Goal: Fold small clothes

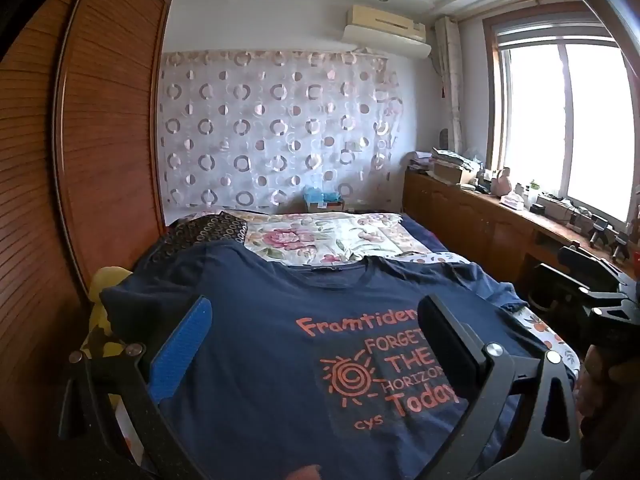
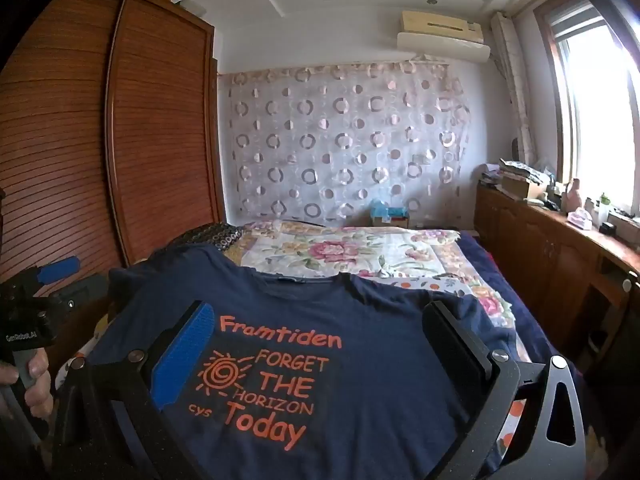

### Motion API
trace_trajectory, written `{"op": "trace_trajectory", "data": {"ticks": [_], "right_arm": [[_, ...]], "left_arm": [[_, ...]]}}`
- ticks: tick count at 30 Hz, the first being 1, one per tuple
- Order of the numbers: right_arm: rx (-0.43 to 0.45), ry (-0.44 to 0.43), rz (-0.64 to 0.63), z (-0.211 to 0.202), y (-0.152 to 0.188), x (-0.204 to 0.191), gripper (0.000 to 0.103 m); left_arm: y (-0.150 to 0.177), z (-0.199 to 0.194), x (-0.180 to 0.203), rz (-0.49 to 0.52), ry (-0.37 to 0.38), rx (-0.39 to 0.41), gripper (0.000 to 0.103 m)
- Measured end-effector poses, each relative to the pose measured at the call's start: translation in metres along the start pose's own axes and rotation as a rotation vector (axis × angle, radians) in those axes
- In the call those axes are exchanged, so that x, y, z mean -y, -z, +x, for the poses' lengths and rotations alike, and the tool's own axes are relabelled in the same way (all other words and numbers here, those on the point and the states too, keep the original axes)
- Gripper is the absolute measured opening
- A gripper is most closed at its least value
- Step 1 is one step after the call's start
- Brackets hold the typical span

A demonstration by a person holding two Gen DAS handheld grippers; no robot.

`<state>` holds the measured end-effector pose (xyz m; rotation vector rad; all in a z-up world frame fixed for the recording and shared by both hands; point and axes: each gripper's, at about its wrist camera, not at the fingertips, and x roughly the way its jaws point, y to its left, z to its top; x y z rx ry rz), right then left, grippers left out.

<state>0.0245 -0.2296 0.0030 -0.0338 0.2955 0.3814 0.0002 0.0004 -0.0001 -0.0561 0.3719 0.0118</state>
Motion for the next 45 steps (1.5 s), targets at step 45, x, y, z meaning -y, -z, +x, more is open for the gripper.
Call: {"op": "trace_trajectory", "data": {"ticks": [45], "right_arm": [[0.004,0.003,0.017,0.0,0.001,0.001,0.103]], "left_arm": [[-0.021,-0.018,-0.004,0.023,-0.015,0.038,0.103]]}}
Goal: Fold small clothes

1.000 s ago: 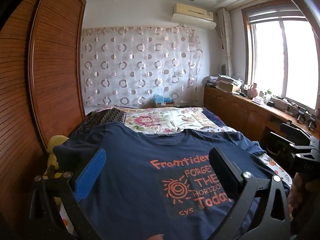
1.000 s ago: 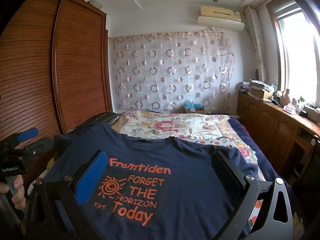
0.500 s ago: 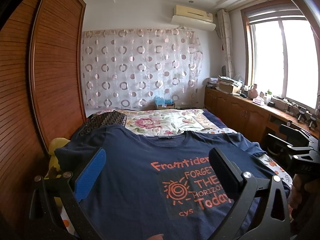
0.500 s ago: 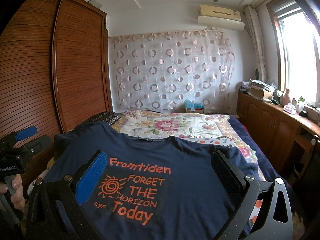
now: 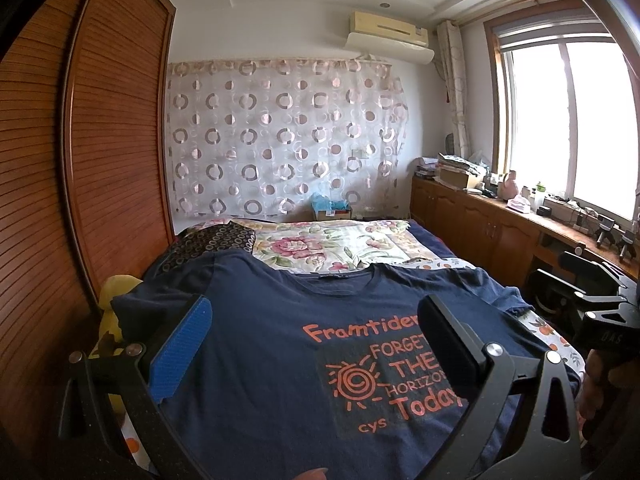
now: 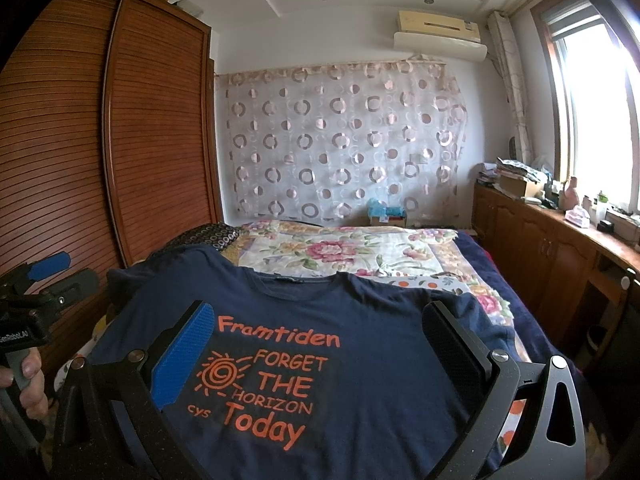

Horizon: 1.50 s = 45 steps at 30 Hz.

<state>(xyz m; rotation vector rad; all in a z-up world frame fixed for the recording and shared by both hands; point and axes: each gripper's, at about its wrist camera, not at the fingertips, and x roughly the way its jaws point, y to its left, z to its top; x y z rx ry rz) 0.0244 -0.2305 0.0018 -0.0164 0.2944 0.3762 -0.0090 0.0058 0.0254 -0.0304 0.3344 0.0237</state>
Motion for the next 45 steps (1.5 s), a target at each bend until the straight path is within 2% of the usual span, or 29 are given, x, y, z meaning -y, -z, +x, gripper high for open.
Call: {"op": "trace_trajectory", "data": {"ticks": [45], "right_arm": [[0.004,-0.003,0.004,-0.0008,0.0013,-0.0016,0.103]], "left_arm": [[0.0014,-0.0029,0.0,0.002,0.001,0.007,0.103]]}}
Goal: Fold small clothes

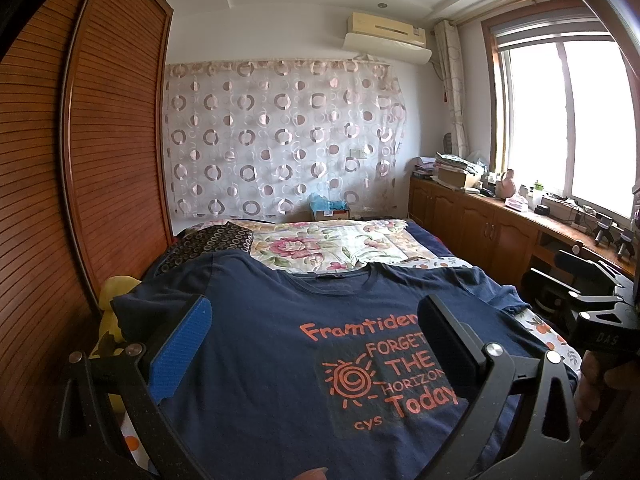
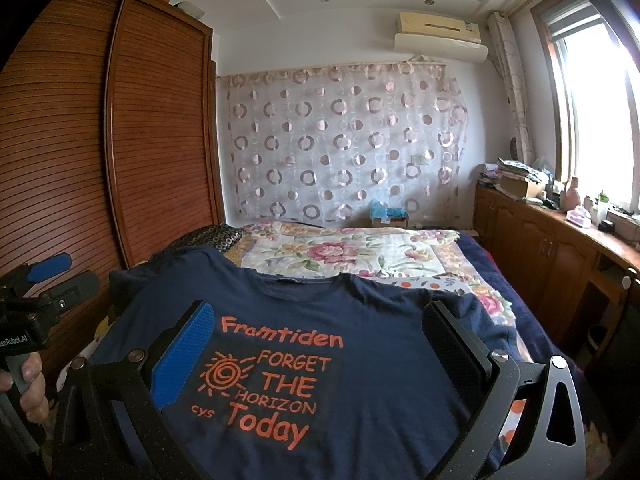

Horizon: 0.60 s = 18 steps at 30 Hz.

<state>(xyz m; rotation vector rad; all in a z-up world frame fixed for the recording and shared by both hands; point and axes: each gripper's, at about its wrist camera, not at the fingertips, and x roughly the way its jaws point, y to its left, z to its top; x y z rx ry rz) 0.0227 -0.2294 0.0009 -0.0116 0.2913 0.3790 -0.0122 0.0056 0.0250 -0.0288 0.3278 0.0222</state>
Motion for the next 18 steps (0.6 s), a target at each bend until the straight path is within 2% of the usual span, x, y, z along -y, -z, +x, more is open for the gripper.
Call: {"op": "trace_trajectory", "data": {"ticks": [11,18], "right_arm": [[-0.023,-0.026,-0.003,0.006,0.003,-0.002,0.103],[-0.051,-0.046,-0.01,0.016,0.004,-0.003,0.103]], "left_arm": [[0.001,0.0,-0.002,-0.002,-0.003,-0.014,0.103],[0.013,0.012,-0.017,-0.027,-0.036,-0.046,0.103]]}}
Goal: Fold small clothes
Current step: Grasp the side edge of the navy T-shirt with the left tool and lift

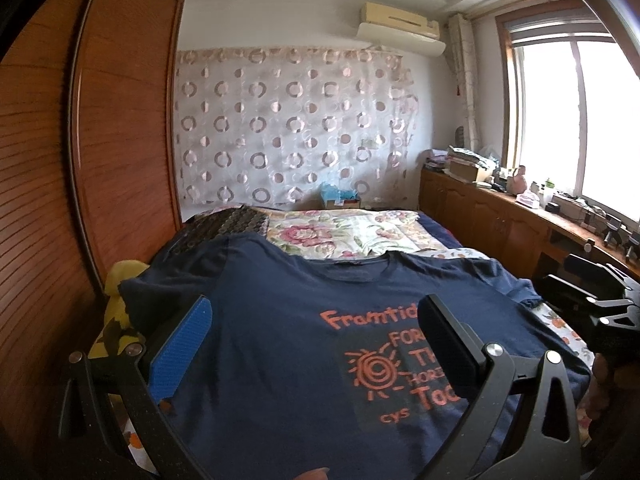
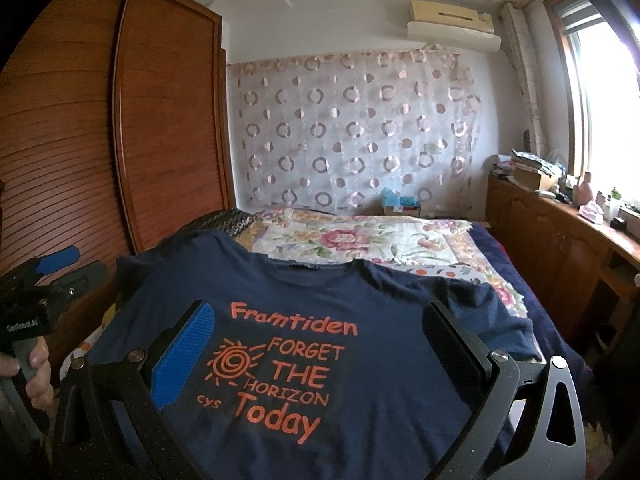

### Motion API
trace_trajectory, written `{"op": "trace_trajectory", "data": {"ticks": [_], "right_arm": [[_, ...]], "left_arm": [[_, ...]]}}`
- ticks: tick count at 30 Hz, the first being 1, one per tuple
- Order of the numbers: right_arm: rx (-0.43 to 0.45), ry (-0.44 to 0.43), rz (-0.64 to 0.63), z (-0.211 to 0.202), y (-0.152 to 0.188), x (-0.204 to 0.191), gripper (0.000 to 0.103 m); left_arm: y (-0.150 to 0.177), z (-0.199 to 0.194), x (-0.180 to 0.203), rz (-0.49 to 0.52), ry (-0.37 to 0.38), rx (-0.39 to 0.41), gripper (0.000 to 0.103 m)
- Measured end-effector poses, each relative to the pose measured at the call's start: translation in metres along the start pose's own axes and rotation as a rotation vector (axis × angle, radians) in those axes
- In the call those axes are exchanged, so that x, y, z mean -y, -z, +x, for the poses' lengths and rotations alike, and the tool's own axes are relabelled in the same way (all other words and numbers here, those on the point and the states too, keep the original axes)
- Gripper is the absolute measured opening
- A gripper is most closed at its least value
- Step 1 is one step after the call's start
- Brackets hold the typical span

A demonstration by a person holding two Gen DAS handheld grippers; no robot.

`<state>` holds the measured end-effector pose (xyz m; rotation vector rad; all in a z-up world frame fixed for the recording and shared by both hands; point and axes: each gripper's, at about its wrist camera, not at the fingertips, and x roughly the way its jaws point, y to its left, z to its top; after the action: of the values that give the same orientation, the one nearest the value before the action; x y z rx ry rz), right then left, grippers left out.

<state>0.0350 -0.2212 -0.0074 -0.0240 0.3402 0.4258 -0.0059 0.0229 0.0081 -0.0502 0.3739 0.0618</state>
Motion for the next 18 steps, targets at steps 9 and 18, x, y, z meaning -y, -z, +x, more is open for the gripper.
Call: {"op": "trace_trajectory", "data": {"ticks": [9,18], "right_arm": [[-0.029,-0.024,-0.02,0.013,-0.003,-0.007,0.103],[-0.079,-0.084,-0.063,0.045,-0.01,-0.008,0.103]], "left_arm": [[0.008,0.013,-0.028,-0.019,-0.03,-0.034,0.103],[0.011,0.039,-0.051,0.01,-0.034,-0.091,0.103]]}}
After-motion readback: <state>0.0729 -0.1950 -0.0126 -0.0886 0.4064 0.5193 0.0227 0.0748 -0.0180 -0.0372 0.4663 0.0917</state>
